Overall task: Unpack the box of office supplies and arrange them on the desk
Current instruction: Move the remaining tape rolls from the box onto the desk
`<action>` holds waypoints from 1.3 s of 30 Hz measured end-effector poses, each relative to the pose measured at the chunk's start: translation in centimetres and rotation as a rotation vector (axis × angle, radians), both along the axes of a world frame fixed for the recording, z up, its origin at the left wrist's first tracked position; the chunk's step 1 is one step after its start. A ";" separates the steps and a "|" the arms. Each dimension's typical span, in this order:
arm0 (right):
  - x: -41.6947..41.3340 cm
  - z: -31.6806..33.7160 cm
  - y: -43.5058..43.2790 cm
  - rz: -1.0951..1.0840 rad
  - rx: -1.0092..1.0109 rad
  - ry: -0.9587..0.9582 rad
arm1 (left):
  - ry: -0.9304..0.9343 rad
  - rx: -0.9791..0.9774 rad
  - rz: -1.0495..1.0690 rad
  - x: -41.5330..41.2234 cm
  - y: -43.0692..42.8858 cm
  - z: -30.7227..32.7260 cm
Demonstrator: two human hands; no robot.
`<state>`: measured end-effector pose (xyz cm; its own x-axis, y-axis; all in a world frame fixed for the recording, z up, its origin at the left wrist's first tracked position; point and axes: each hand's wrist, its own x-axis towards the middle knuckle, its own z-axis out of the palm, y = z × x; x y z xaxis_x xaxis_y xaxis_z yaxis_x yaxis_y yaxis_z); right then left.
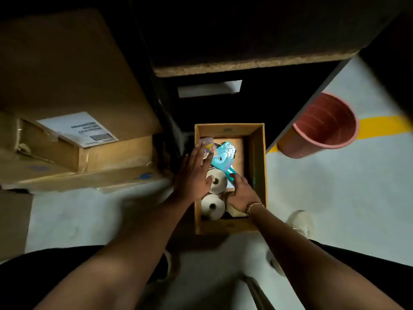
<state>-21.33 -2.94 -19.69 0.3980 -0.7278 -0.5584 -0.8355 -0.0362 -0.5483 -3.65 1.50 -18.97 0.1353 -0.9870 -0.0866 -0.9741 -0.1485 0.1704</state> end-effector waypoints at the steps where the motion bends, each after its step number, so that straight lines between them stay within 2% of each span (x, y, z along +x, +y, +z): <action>1: 0.6 -1.3 0.0 0.001 0.019 0.013 | -0.013 0.012 -0.017 0.2 0.1 -1.2; 4: 2.4 -4.9 0.2 -0.013 0.034 0.072 | -0.066 0.058 -0.057 0.7 0.6 -4.1; 8: 4.7 -8.4 0.1 -0.115 0.043 0.115 | -0.075 0.022 -0.068 0.9 0.7 -5.1; 14: 8.5 -10.9 0.1 -0.230 -0.111 0.158 | -0.078 0.013 -0.068 0.7 0.6 -5.3; 20: 7.9 -9.5 -0.2 -0.238 -0.101 0.155 | -0.106 0.055 -0.083 0.9 0.4 -5.2; 27: 0.6 -4.9 0.0 -0.146 -0.130 0.177 | -0.135 0.182 -0.063 0.3 0.3 -3.7; 31: -2.7 -2.7 0.5 -0.049 -0.188 0.221 | -0.310 0.243 -0.155 -1.4 0.5 -3.1; 34: -3.3 -1.7 1.7 0.067 -0.239 0.238 | -0.350 0.355 -0.272 -4.7 1.1 -4.3; 36: -3.6 -1.3 2.2 0.075 -0.275 0.217 | -0.302 0.456 -0.179 -6.4 1.3 -6.4; 39: -4.6 -0.9 2.4 0.065 -0.288 0.205 | -0.401 0.628 -0.092 -8.0 1.6 -9.2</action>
